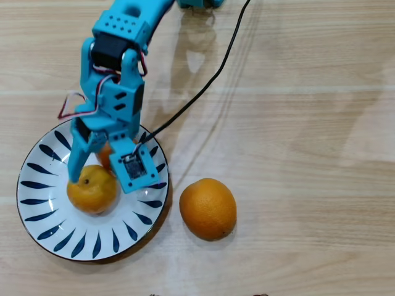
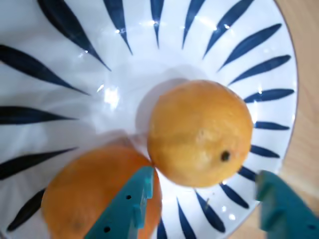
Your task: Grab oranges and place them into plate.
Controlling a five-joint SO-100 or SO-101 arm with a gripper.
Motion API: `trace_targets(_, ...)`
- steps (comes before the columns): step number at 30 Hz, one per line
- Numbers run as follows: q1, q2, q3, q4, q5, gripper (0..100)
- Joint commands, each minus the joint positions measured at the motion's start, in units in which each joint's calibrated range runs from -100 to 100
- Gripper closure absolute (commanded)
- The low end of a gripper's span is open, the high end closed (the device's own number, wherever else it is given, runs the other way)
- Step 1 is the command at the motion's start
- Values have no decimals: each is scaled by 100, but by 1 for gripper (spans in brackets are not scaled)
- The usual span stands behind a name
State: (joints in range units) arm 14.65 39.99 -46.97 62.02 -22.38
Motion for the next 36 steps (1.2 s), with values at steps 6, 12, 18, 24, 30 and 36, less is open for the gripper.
trace_targets(6, -1126, -1582, -242, 756, 424, 98)
trace_targets(12, -2174, -1810, 220, 532, 304, 98)
trace_targets(18, -2562, -1776, 618, -439, -480, 91)
trace_targets(24, -2723, -1286, 627, -860, -1170, 56)
trace_targets(30, -2699, -567, 627, -1264, -1578, 57)
trace_targets(36, -2626, 101, 618, -1419, -1803, 57)
